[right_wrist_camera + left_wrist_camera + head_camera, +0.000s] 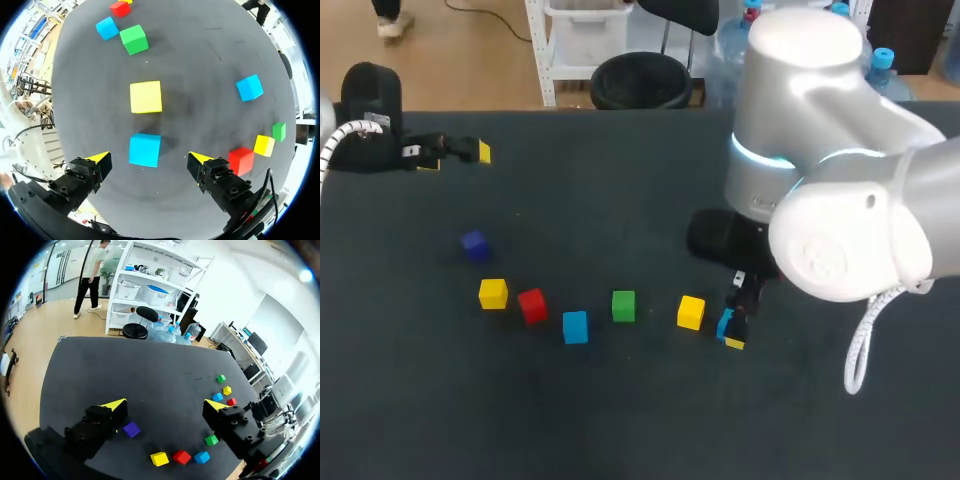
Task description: Place the blue cubes, place green cubes on the blue cubes, place the yellow cubes on the green cubes, then place the red cubes on the yellow cubes, and place purple cube on the red cubes.
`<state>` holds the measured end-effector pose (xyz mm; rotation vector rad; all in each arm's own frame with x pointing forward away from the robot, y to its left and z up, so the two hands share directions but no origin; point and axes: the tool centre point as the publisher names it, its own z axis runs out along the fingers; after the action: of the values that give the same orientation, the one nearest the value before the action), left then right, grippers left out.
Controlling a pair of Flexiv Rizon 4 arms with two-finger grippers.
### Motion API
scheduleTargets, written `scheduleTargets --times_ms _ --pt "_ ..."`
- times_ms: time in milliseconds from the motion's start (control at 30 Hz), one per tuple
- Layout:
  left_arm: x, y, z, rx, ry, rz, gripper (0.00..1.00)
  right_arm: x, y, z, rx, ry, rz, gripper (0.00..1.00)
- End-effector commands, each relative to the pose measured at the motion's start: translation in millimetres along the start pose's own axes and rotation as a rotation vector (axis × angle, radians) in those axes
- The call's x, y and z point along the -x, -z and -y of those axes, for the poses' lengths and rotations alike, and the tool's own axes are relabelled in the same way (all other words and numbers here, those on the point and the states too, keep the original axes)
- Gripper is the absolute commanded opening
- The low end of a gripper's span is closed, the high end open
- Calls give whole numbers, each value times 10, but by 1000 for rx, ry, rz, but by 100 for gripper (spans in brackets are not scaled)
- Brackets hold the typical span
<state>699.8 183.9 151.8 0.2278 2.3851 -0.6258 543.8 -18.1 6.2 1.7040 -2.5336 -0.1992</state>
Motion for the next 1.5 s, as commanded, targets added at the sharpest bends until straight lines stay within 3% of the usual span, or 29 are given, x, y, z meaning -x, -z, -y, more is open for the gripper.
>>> scheduleTargets --times_ms 33,100,133,167,200,400,633,733,867,900,967,1033,1267,1500 --pt "-12 -1 -13 -7 -1 6 100 24 -24 14 -6 8 6 85" --pt "-12 -1 -13 -7 -1 6 100 39 -25 13 -9 12 15 82" --pt "-12 -1 -13 -7 -1 6 100 44 -25 14 -13 17 14 75" --pt "-12 -1 -13 -7 -1 6 100 50 -29 13 -16 22 14 54" --pt "-12 -1 -13 -7 -1 6 100 55 -30 11 -16 22 13 49" --pt "-12 -1 -13 -7 -1 6 100 95 -11 1 -12 24 6 43" --pt "-12 -1 -13 -7 -1 6 100 109 -8 -4 -2 19 1 47" --pt "-12 -1 -13 -7 -1 6 100 116 -11 -17 2 19 0 38" --pt "-12 -1 -13 -7 -1 6 100 121 -15 -25 10 16 -3 44" --pt "-12 -1 -13 -7 -1 6 100 123 -16 -27 10 16 -3 38" --pt "-12 -1 -13 -7 -1 6 100 129 -17 -29 8 18 -2 12" --pt "-12 -1 -13 -7 -1 6 100 133 -14 -31 8 19 -1 0" --pt "-12 -1 -13 -7 -1 6 100 124 37 -30 -2 56 -19 0" --pt "-12 -1 -13 -7 -1 6 100 125 274 132 -40 139 -2 0"
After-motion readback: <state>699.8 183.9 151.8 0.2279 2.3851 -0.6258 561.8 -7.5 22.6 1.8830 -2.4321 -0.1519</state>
